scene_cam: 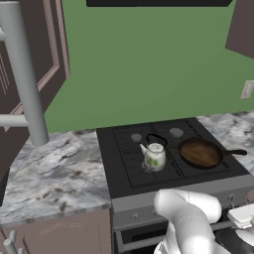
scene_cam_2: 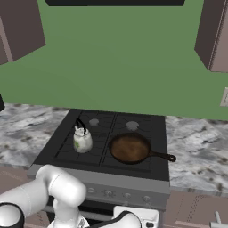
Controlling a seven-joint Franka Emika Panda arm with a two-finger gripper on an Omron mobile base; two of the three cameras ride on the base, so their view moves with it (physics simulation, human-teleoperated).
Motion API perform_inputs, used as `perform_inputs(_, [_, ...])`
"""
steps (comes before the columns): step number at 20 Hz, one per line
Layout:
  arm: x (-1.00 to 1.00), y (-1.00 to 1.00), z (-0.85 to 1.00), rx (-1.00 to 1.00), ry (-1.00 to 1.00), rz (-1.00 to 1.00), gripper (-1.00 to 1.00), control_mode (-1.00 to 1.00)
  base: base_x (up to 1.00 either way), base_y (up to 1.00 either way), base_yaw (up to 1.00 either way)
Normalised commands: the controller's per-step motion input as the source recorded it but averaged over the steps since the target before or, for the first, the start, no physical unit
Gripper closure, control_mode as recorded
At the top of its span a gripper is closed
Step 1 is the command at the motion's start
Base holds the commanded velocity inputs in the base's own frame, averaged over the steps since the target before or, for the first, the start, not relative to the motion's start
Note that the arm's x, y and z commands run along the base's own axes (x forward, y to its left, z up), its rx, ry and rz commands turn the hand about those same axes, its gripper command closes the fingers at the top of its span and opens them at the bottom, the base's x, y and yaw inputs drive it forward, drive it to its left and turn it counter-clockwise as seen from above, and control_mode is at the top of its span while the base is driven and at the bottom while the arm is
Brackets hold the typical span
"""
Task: Pick the pan from the cabinet and place it on the stove. Then turn on the stove burner for the pan.
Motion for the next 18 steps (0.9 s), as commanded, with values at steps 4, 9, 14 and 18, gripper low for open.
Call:
perform_inputs(4, [0.03, 0.12, 0.00, 0.00, 0.00, 0.00, -1.00, -1.00, 0.00, 0.00, 0.00])
perform_inputs(9, [0.12, -0.01, 0.00, 0.00, 0.00, 0.00, -1.00, -1.00, 0.00, 0.00, 0.00])
perform_inputs(14, [0.11, -0.02, 0.00, 0.00, 0.00, 0.00, -1.00, -1.00, 0.00, 0.00, 0.00])
perform_inputs(18, [0.04, -0.10, -0.06, 0.00, 0.00, 0.00, -1.00, -1.00, 0.00, 0.00, 0.00])
